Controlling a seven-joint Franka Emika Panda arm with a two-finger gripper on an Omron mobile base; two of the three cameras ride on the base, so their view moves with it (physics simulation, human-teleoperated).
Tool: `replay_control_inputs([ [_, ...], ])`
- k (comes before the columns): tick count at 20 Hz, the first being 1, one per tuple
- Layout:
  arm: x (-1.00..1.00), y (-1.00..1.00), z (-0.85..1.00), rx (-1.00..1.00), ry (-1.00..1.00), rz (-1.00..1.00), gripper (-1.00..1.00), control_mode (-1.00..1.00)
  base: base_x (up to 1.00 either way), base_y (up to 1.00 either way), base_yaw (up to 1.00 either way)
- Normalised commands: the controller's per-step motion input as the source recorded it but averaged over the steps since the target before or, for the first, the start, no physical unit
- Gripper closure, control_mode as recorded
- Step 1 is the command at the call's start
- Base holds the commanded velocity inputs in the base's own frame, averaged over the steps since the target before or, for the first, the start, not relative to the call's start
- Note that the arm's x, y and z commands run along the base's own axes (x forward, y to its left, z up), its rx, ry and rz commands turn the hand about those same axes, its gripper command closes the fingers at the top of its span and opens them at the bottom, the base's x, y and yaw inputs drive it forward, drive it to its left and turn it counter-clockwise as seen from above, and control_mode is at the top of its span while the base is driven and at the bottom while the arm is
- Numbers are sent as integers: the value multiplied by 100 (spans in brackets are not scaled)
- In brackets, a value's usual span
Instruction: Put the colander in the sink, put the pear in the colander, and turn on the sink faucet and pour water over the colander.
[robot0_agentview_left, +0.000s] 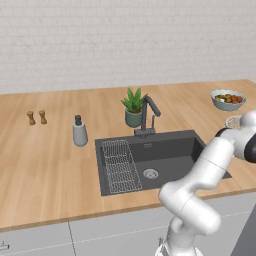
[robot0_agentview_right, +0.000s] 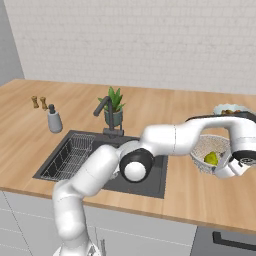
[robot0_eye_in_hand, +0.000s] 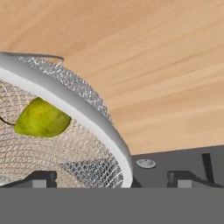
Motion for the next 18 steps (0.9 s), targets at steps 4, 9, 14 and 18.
replay_control_inputs([
  [4, 7, 4, -20, -4, 0, -10, -100, -100, 0, 0, 0],
  [9, 2, 4, -15, -5, 0, -5, -100, -100, 0, 0, 0],
  [14, 5, 12, -14, -7, 0, -2, -100, -100, 0, 0, 0],
  [18, 3, 11, -15, -10, -1, 0, -100, -100, 0, 0, 0],
])
